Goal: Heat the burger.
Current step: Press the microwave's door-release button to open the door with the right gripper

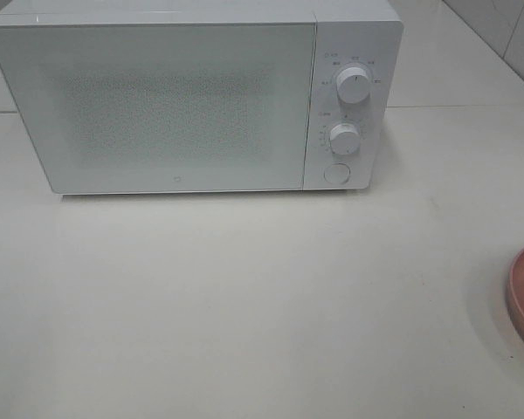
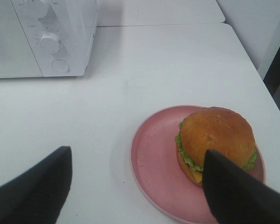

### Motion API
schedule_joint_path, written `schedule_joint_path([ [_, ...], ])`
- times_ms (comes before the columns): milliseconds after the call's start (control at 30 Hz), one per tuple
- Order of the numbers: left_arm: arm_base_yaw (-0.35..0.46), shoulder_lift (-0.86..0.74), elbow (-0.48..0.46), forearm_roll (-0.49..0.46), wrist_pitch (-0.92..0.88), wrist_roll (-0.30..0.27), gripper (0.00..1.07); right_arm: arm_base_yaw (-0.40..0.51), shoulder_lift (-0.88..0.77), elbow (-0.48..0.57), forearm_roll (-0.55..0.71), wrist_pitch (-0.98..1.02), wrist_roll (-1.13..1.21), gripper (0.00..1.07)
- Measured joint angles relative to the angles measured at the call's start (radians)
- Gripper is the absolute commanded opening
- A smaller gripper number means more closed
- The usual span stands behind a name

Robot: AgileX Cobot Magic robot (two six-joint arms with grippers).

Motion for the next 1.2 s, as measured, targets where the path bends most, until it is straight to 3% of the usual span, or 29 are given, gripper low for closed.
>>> schedule_joint_path([
  [200,0.0,0.0,0.0,0.0,0.0,0.0,0.98,0.0,0.078,-0.044,0.0,-0.04,0.0,0.75],
  [1200,0.0,0.0,0.0,0.0,0.0,0.0,0.98,0.0,0.461,-0.025,0.0,-0.375,-0.001,0.75],
])
